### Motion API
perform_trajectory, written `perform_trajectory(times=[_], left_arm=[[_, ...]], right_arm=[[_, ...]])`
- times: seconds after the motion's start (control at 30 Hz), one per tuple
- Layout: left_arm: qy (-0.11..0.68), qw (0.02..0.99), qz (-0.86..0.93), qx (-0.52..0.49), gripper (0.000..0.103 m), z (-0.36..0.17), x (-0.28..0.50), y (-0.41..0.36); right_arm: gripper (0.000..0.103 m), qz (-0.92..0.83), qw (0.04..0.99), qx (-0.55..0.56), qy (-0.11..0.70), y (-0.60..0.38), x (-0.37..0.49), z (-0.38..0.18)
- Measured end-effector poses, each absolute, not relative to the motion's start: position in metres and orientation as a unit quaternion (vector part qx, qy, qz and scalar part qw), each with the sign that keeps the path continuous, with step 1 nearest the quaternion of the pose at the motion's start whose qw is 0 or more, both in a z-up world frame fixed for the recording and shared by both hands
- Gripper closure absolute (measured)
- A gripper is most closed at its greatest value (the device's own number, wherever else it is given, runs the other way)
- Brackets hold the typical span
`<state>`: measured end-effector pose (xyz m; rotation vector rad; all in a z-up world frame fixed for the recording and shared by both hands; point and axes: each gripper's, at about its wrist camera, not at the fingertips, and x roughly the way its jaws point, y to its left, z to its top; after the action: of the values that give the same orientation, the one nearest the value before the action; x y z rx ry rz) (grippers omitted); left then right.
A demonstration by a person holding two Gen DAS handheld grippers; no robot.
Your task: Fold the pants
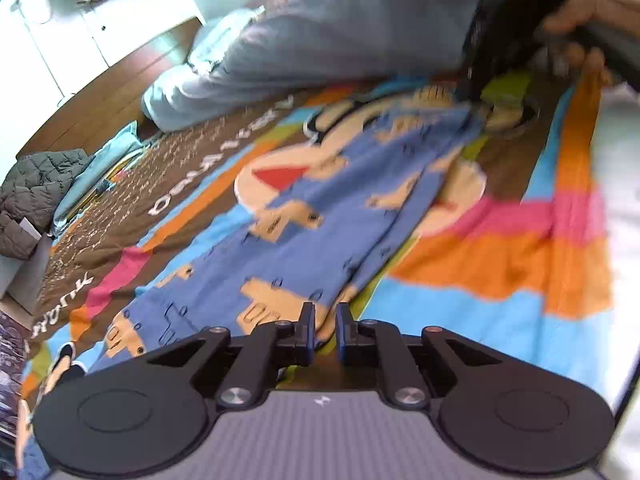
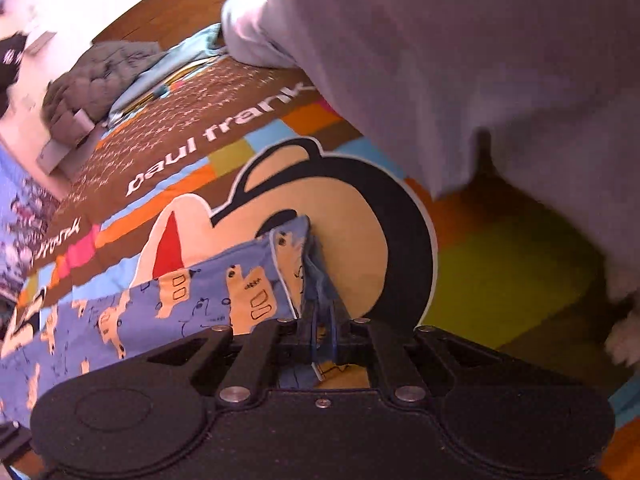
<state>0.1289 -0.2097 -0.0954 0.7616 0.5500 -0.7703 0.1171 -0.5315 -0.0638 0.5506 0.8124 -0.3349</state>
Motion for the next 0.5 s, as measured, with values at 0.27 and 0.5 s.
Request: perform_trajectory(times=[0.27, 0.5], left_arm=[[0.266, 0.822, -0.342, 0.37, 0.074, -0.097, 0.144, -0.208], [0.258, 0.812, -0.338, 0.4, 0.06, -0.098, 0.142, -0.21]], right_arm=[[0.096, -0.151, 0.866, 0.287, 0.381, -0.535, 0.108, -0.078], [0.095, -0.143, 0.867, 0.305, 0.367, -0.537, 0.098, -0.085]])
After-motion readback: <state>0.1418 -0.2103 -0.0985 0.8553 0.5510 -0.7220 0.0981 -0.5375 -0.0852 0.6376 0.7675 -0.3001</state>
